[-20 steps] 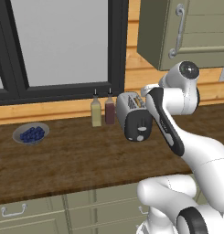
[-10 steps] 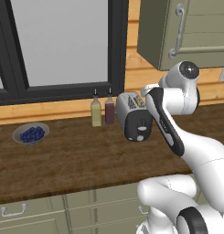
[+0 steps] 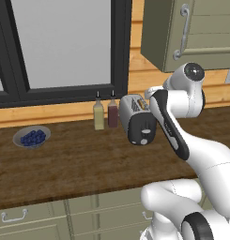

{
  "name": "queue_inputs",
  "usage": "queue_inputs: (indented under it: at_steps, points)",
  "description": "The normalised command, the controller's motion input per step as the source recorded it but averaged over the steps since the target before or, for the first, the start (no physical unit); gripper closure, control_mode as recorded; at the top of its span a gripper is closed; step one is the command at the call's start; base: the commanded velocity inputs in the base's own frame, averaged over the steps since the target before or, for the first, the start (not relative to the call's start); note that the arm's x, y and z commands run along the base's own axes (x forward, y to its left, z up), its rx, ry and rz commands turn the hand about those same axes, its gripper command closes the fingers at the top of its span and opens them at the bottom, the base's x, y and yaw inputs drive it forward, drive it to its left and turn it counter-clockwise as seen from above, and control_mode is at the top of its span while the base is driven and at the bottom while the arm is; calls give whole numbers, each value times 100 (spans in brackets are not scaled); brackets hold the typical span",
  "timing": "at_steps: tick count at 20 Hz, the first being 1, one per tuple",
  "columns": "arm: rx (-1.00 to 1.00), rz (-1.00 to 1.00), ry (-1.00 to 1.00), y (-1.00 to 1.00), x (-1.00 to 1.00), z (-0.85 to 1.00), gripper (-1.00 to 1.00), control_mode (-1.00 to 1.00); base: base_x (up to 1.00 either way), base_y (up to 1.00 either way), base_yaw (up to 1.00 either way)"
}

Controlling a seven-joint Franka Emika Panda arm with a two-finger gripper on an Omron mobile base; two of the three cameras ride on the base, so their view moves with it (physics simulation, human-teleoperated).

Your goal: Start the toaster. Once the lever pops up, take the bread to the plate on the dining counter.

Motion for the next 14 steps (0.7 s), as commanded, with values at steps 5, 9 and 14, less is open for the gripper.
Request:
queue_inputs:
  at_steps: [5, 9, 14]
  points:
    - [0, 0, 0, 0, 0, 0, -100, -100, 0, 0, 0]
    - [0, 0, 0, 0, 0, 0, -100, -100, 0, 0, 0]
    - [0, 0, 0, 0, 0, 0, -100, -100, 0, 0, 0]
